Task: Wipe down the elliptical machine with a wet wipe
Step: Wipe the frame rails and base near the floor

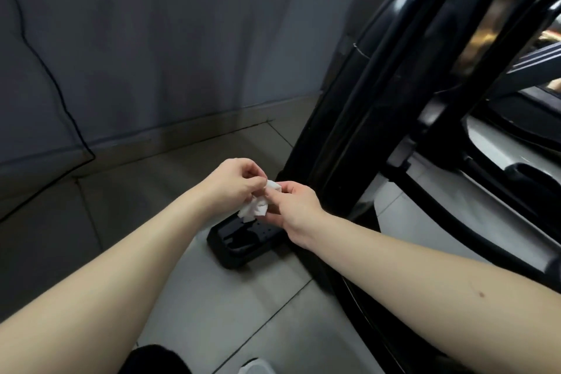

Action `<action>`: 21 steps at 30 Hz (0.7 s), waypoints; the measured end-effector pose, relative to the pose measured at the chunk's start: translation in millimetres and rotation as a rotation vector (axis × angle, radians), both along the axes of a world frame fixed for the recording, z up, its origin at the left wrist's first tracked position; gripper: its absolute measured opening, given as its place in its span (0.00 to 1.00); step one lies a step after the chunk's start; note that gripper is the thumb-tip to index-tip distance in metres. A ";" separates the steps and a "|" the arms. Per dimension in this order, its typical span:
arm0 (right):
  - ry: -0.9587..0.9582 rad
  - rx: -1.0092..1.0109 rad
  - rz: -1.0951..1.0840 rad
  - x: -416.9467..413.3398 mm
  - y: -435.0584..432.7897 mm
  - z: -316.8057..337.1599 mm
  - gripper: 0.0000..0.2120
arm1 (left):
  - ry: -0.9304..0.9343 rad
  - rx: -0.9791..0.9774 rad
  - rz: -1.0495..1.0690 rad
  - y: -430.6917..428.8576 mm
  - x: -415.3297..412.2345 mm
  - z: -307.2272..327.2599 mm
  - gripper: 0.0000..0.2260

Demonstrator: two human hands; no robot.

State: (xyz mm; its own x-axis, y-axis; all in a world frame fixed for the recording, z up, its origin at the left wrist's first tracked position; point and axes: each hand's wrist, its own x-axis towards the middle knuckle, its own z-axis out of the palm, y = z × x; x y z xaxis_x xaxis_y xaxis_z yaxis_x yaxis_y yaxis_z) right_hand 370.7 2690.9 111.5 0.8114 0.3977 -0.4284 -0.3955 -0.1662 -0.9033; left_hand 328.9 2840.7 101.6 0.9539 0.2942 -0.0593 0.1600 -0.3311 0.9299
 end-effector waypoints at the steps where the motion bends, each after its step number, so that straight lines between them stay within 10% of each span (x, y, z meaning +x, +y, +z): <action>1: -0.004 0.018 -0.014 -0.9 -9.0 5.5 0.07 | -0.020 0.002 -0.009 -7.4 4.3 5.3 0.04; 11: -0.074 -0.027 -0.050 24.2 -97.3 29.1 0.05 | -0.163 0.183 -0.069 -79.3 46.6 32.7 0.22; 21: -0.146 -0.063 -0.056 93.9 -120.0 12.1 0.06 | -0.285 0.284 0.165 -106.5 62.4 34.9 0.10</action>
State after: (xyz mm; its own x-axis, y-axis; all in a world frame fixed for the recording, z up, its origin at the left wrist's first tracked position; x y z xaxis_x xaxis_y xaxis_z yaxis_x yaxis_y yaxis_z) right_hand 464.6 2570.8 123.6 0.8870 0.3265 -0.3266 -0.2705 -0.2059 -0.9404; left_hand 391.3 2734.2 136.5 0.8591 0.4109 0.3051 -0.0178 -0.5718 0.8202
